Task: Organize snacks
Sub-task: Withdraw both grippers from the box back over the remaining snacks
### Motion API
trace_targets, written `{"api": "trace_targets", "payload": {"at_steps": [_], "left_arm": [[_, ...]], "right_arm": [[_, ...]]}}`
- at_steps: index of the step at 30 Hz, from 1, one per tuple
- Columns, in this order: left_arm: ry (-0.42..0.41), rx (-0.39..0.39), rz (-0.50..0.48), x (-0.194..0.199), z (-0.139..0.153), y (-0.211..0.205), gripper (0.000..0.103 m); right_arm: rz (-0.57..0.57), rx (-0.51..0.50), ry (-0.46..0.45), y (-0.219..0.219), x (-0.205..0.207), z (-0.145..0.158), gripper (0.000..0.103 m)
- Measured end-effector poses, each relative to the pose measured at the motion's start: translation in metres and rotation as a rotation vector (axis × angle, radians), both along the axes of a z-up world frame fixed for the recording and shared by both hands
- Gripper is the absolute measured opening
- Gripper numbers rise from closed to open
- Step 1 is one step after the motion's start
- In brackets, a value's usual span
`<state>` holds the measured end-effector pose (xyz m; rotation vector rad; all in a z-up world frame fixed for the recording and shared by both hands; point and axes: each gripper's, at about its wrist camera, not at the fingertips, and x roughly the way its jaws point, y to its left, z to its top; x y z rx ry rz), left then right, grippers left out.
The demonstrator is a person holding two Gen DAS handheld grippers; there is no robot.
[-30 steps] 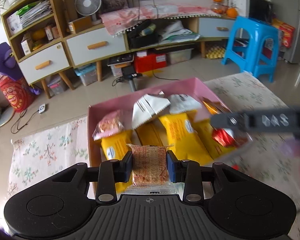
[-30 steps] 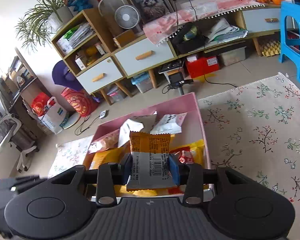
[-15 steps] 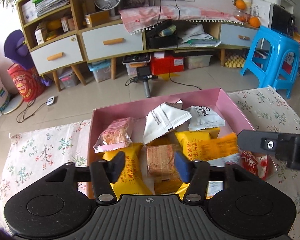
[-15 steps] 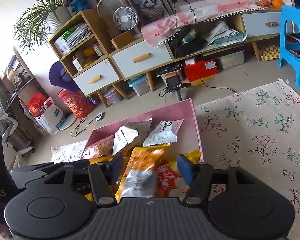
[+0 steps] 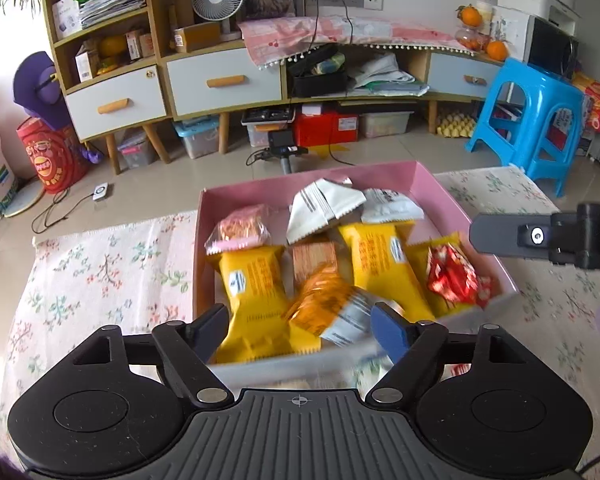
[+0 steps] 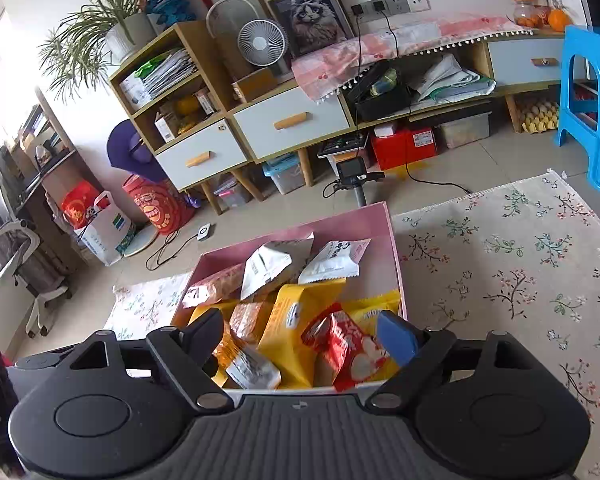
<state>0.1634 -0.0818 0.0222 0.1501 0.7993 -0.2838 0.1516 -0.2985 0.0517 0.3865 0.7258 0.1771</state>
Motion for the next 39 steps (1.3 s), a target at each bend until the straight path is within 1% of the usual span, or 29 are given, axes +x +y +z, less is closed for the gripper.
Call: {"api": "trace_targets", "payload": {"at_steps": [5, 8, 10, 11, 15, 17, 18, 21, 23, 26, 28, 31, 34, 37, 39], "left_arm": [[0.000, -0.012, 0.000, -0.020, 0.005, 0.011, 0.088], [0.005, -0.028, 0.000, -0.032, 0.007, 0.019, 0.090], [0.012, -0.039, 0.001, -0.041, 0.007, 0.025, 0.095], [0.015, -0.045, 0.001, -0.046, 0.005, 0.027, 0.096], [0.035, -0.061, -0.010, -0.062, -0.006, 0.038, 0.097], [0.013, -0.081, -0.017, -0.070, -0.017, 0.045, 0.097], [0.009, -0.085, -0.005, -0.073, -0.022, 0.047, 0.097], [0.047, -0.098, 0.004, -0.076, -0.031, 0.046, 0.097], [0.046, -0.111, -0.011, -0.081, -0.036, 0.046, 0.097], [0.044, -0.086, -0.025, -0.088, -0.044, 0.041, 0.097], [0.042, -0.087, -0.034, -0.093, -0.049, 0.038, 0.097], [0.014, -0.104, -0.049, -0.102, -0.058, 0.034, 0.097], [-0.013, -0.093, -0.070, -0.110, -0.067, 0.028, 0.097], [-0.048, -0.066, -0.090, -0.116, -0.074, 0.023, 0.097], [-0.053, -0.054, -0.092, -0.116, -0.078, 0.020, 0.097]], "right_arm": [[0.011, -0.029, 0.000, 0.006, -0.012, 0.006, 0.082], [0.026, -0.056, -0.004, 0.010, -0.021, 0.009, 0.083], [0.038, -0.080, -0.008, 0.013, -0.028, 0.011, 0.085], [0.045, -0.093, -0.011, 0.015, -0.032, 0.012, 0.088], [0.064, -0.157, -0.035, 0.022, -0.050, 0.016, 0.090], [0.072, -0.180, -0.049, 0.023, -0.060, 0.016, 0.092], [0.073, -0.188, -0.056, 0.024, -0.063, 0.015, 0.092], [0.084, -0.213, -0.065, 0.025, -0.074, 0.009, 0.093], [0.100, -0.236, -0.074, 0.025, -0.080, 0.004, 0.093], [0.128, -0.292, -0.094, 0.027, -0.088, -0.002, 0.093], [0.140, -0.327, -0.110, 0.028, -0.092, -0.005, 0.094], [0.154, -0.362, -0.129, 0.028, -0.098, -0.012, 0.094], [0.175, -0.392, -0.138, 0.028, -0.105, -0.025, 0.094], [0.203, -0.418, -0.103, 0.028, -0.109, -0.044, 0.094], [0.221, -0.441, -0.078, 0.029, -0.112, -0.057, 0.094]]}}
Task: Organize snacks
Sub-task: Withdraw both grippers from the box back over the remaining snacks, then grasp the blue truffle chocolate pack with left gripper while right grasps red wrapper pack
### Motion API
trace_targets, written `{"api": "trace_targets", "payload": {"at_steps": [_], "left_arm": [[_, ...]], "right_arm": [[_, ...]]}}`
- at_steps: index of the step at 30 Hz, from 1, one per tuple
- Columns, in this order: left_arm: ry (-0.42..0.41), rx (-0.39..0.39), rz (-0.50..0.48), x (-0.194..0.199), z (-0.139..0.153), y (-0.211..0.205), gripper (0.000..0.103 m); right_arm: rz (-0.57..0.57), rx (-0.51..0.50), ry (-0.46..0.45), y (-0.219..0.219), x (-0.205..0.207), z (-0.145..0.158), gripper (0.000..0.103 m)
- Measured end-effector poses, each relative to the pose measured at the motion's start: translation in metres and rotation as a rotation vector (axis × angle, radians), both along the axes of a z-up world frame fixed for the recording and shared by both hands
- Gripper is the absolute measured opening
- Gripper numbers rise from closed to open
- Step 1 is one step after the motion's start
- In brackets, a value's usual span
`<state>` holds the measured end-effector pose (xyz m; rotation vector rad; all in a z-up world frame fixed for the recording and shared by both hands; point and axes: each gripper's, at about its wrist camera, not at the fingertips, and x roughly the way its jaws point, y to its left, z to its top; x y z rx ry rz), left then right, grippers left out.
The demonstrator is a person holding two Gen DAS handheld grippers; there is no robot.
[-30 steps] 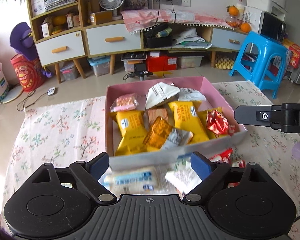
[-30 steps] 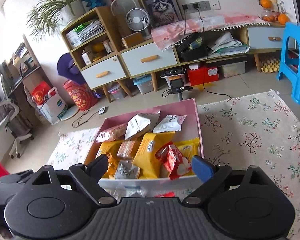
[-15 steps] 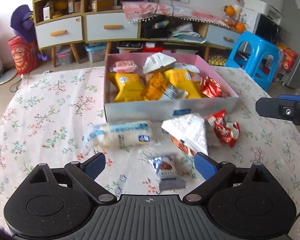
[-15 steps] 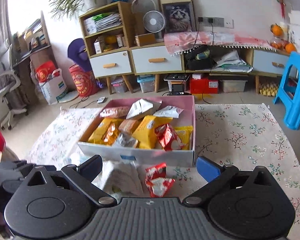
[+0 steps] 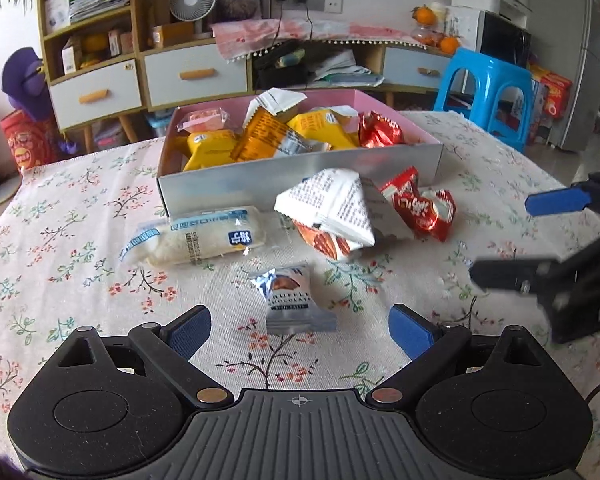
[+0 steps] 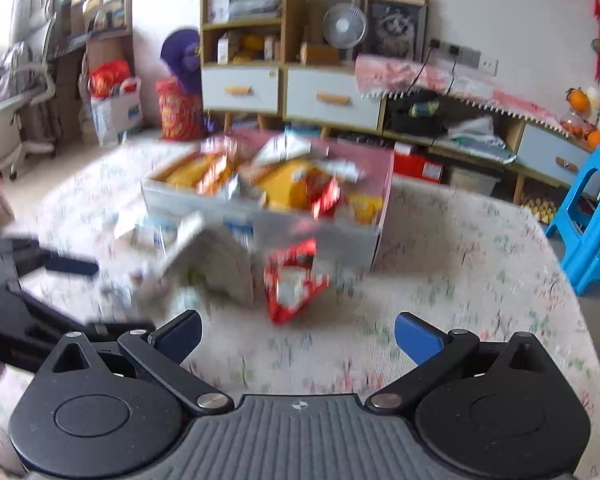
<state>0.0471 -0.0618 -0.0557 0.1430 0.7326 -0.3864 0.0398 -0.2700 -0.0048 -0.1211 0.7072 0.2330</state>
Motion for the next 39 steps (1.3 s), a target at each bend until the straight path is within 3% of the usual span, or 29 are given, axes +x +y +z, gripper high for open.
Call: {"api": "trace_targets", "payload": {"at_steps": [6, 11, 16, 31, 36, 38, 39], "left_arm": [[0.001, -0.023, 0.015, 0.002, -0.005, -0.001, 0.096], [0.008, -0.045, 0.024, 0.002, -0.006, 0.000, 0.094], [0.003, -0.067, 0.035, 0.002, -0.005, -0.001, 0.083], [0.028, -0.126, 0.095, 0.012, 0.000, 0.007, 0.040], [0.040, -0.128, 0.090, 0.014, 0.002, 0.008, 0.028], [0.045, -0.130, 0.092, 0.014, 0.003, 0.009, 0.026], [0.045, -0.132, 0.091, 0.014, 0.003, 0.009, 0.024]], "right_arm": [[0.029, -0.089, 0.055, 0.002, 0.002, -0.024, 0.094], [0.025, -0.059, 0.069, 0.000, 0.013, -0.024, 0.094], [0.037, -0.040, 0.074, 0.000, 0.024, -0.025, 0.091], [0.026, -0.047, 0.043, 0.005, 0.049, -0.021, 0.061], [0.057, -0.062, 0.031, 0.010, 0.050, -0.018, 0.044], [0.073, -0.071, 0.033, 0.014, 0.050, -0.017, 0.033], [0.080, -0.075, 0.033, 0.015, 0.049, -0.017, 0.033]]}}
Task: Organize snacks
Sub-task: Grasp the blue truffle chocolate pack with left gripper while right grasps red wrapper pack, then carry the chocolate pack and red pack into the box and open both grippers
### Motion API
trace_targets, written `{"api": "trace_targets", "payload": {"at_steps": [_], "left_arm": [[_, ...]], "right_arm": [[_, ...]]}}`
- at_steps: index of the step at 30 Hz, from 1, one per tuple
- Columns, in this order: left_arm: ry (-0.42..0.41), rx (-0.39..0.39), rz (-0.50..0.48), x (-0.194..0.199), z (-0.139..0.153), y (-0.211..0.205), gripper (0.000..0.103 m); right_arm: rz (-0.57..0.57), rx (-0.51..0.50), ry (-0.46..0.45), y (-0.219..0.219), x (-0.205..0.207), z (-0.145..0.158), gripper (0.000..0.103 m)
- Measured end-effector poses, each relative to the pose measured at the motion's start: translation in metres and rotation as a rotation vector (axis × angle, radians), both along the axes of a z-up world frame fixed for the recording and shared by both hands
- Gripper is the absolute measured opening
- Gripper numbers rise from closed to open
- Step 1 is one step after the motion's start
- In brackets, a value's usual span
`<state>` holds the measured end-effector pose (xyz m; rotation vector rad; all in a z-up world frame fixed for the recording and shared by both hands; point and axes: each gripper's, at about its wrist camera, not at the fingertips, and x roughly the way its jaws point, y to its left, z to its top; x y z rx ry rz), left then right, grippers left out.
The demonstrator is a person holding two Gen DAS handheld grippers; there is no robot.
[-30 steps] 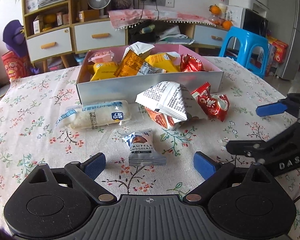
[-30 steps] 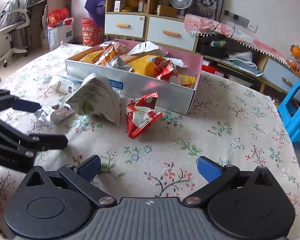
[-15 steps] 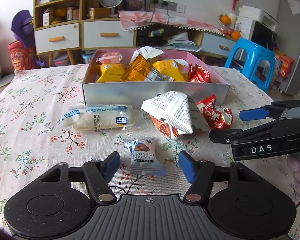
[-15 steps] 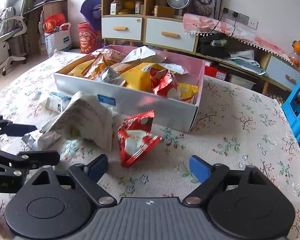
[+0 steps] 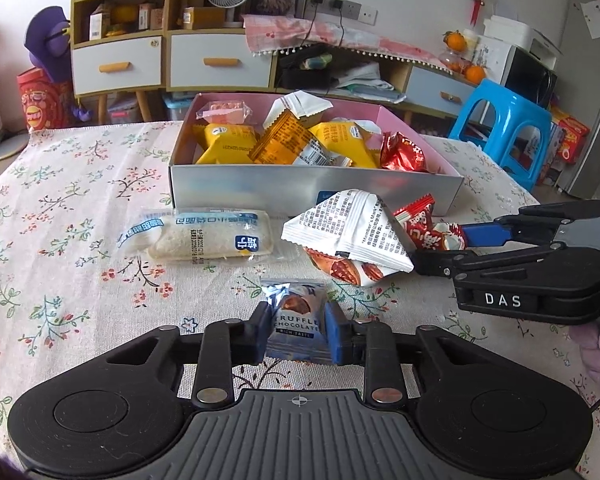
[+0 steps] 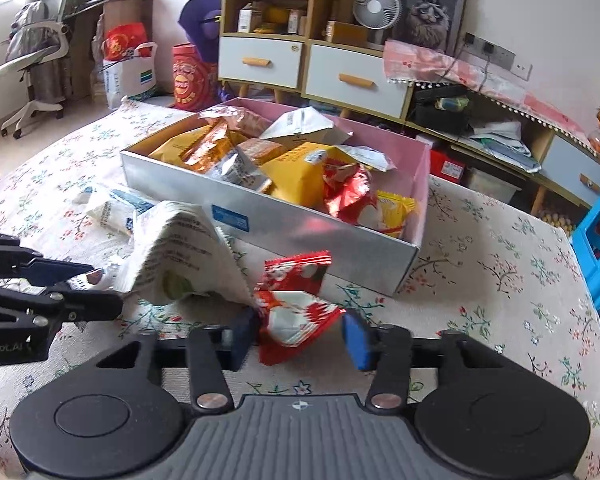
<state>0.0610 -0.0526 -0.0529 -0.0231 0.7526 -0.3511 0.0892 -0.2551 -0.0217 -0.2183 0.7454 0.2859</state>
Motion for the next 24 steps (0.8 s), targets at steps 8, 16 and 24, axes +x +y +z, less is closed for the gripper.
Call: {"api": "trace_targets", "payload": {"at_steps": [8, 16, 24], "left_arm": [[-0.004, -0.007, -0.009, -0.002, 0.002, 0.002, 0.022], [-0.025, -0.023, -0.016, -0.004, 0.012, 0.008, 0.021], [-0.030, -0.024, -0.013, -0.005, 0.018, 0.011, 0.021]], "right_arm": [[0.053, -0.011, 0.001, 0.008, -0.008, 0.003, 0.021], [0.052, 0.008, -0.013, 0.005, -0.014, 0.012, 0.018], [0.053, 0.040, 0.000, 0.002, -0.017, 0.019, 0.005]]}}
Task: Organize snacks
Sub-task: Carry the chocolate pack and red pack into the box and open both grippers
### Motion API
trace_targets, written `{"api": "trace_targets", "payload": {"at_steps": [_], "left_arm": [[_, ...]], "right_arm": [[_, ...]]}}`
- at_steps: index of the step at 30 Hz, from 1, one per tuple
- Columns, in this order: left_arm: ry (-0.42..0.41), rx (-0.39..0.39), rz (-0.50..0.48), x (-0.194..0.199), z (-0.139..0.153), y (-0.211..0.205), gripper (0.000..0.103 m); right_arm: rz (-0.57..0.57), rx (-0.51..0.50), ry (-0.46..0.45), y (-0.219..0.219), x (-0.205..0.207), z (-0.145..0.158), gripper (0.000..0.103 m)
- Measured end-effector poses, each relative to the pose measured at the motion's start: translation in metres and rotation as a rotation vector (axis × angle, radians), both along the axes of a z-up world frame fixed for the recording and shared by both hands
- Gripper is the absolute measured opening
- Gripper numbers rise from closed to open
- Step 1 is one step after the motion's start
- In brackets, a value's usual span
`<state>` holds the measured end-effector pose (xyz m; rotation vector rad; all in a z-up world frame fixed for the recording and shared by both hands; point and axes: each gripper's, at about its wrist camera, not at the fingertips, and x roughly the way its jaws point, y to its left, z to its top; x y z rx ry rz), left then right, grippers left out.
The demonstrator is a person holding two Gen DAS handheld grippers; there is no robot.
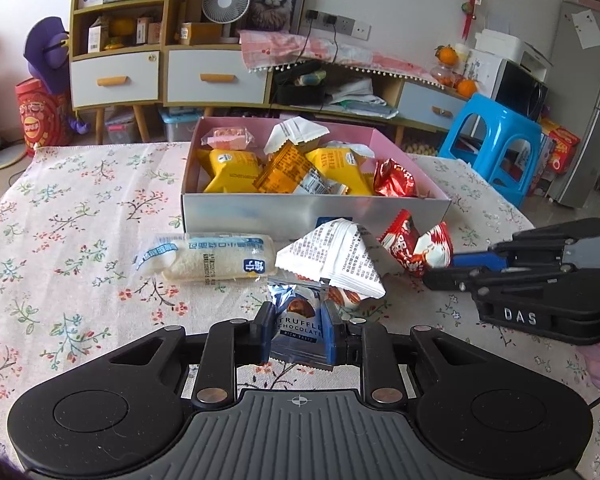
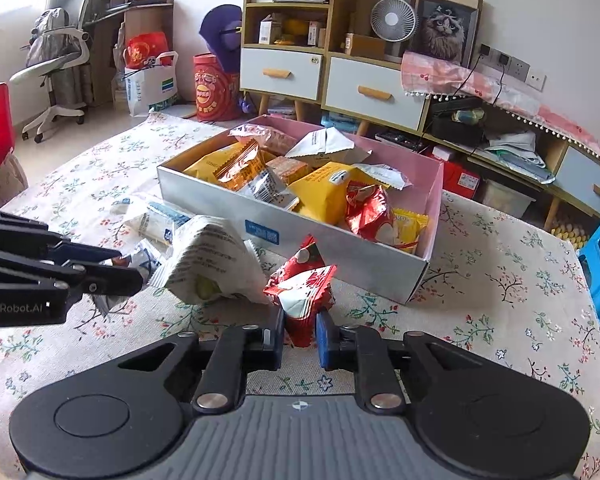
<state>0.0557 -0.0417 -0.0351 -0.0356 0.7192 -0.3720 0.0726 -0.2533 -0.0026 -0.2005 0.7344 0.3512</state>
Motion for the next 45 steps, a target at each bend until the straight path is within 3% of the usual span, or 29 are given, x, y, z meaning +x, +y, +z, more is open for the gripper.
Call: {"api": "trace_targets", "payload": {"at_steps": [3, 5, 11, 19, 24, 34, 45], "left_arm": [[0.014, 0.008, 0.002, 0.000, -0.002, 0.000, 0.021], [0.022, 0.013, 0.003, 0.000, -0.003, -0.001, 0.021], [0.033, 0.023, 0.004, 0.002, -0.007, -0.002, 0.021], [0.051, 0.036, 0.000, 0.005, -0.012, -0.005, 0.021], [0.058, 0.039, 0.003, 0.006, -0.013, -0.003, 0.021], [0.033, 0.017, 0.000, 0.004, 0.001, 0.005, 0.021], [-0.039, -0.049, 0.024, 0.016, 0.034, 0.009, 0.021]], "right_arm": [[0.001, 0.009, 0.036, 0.001, 0.000, -0.004, 0.014], [-0.009, 0.020, 0.059, 0.001, 0.000, -0.006, 0.038], [-0.054, 0.018, 0.062, 0.003, 0.008, -0.008, 0.052], [-0.084, -0.023, 0.021, 0.005, 0.030, -0.011, 0.048], [-0.047, -0.048, 0.014, 0.009, 0.035, -0.015, 0.029], [-0.040, -0.030, 0.001, 0.006, 0.023, -0.003, 0.028], [-0.078, 0.053, -0.062, -0.008, 0.016, 0.032, 0.028]]}}
